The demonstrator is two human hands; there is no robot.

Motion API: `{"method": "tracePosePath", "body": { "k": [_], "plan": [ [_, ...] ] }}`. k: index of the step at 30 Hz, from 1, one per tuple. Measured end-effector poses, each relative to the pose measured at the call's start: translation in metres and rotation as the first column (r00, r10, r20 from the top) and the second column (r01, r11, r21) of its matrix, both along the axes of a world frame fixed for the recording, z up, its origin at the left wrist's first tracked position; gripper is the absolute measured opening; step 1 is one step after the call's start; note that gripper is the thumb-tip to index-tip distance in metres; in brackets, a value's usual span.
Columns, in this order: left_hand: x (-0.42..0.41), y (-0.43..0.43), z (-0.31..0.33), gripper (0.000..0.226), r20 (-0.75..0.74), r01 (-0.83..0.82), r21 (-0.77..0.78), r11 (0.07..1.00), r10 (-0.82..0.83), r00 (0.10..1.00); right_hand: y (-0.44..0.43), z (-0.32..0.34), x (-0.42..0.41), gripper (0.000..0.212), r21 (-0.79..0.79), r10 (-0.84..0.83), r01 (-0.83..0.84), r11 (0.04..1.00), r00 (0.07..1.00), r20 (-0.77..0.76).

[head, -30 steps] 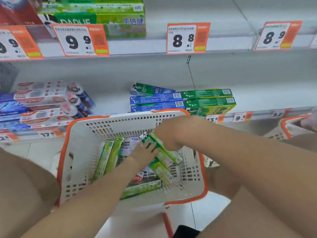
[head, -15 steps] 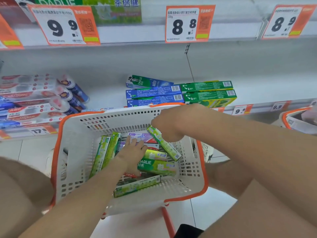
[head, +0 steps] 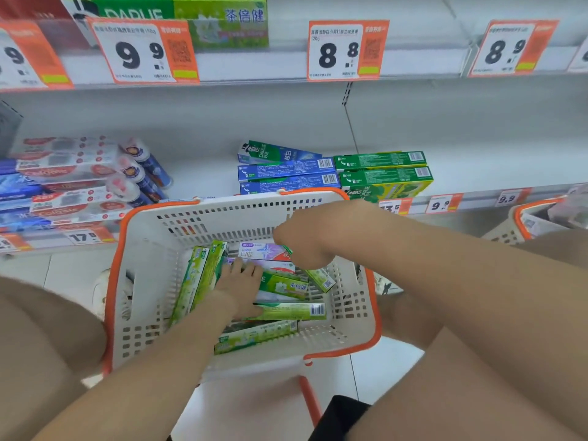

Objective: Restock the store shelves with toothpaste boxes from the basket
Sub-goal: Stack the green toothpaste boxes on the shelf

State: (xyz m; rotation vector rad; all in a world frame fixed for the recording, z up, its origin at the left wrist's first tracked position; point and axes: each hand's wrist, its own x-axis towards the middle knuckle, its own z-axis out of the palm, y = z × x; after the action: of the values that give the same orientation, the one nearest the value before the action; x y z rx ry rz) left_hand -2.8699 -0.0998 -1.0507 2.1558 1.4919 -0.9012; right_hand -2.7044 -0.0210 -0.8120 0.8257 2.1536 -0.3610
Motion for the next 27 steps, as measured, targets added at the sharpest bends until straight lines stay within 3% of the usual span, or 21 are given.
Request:
{"method": "tracePosePath", "body": {
  "k": [3,6,10,12,18,21,23,27],
  "plan": [
    [-0.003,0.001,0.001,0.109,0.041,0.030,0.040,0.999,-0.032,0.999,-0.005,-0.007,-0.001,0.031,0.002,-0.001,0.001,1.000,1.000,0.006],
    [-0.002,-0.003,0.001,0.092,0.168,0.140,0.161,0.977,-0.167,0.972,-0.002,-0.012,-0.001,0.030,0.009,-0.010,0.010,1.000,1.000,0.029],
    [0.008,-0.009,-0.005,0.062,0.240,0.113,-0.074,0.991,-0.093,0.966,0.003,-0.013,-0.002,0.037,0.015,-0.008,0.008,1.000,0.998,0.059],
    [0.013,-0.012,-0.002,0.046,0.241,0.069,-0.091,0.993,-0.045,0.970,0.005,-0.012,-0.003,0.039,0.024,0.003,-0.004,1.000,0.998,0.065],
    [0.016,0.004,0.047,0.051,0.254,0.100,0.073,0.992,-0.115,0.960,0.009,-0.002,-0.005,0.044,0.017,-0.003,0.003,1.000,1.000,0.025],
    [0.013,0.027,0.099,0.047,0.375,-0.037,0.079,0.996,0.005,0.927,0.013,0.010,-0.006,0.043,0.030,0.022,-0.023,0.999,0.999,0.042],
    [0.005,0.044,0.139,0.035,0.506,-0.231,0.000,0.973,0.199,0.839,0.019,0.020,-0.003,0.040,0.053,0.005,-0.007,0.999,1.000,0.030],
    [-0.012,0.058,0.227,0.025,0.733,-0.494,-0.173,0.852,0.446,0.513,0.030,0.043,0.012,0.063,0.096,-0.094,0.099,0.990,0.994,-0.050]
  ]
}}
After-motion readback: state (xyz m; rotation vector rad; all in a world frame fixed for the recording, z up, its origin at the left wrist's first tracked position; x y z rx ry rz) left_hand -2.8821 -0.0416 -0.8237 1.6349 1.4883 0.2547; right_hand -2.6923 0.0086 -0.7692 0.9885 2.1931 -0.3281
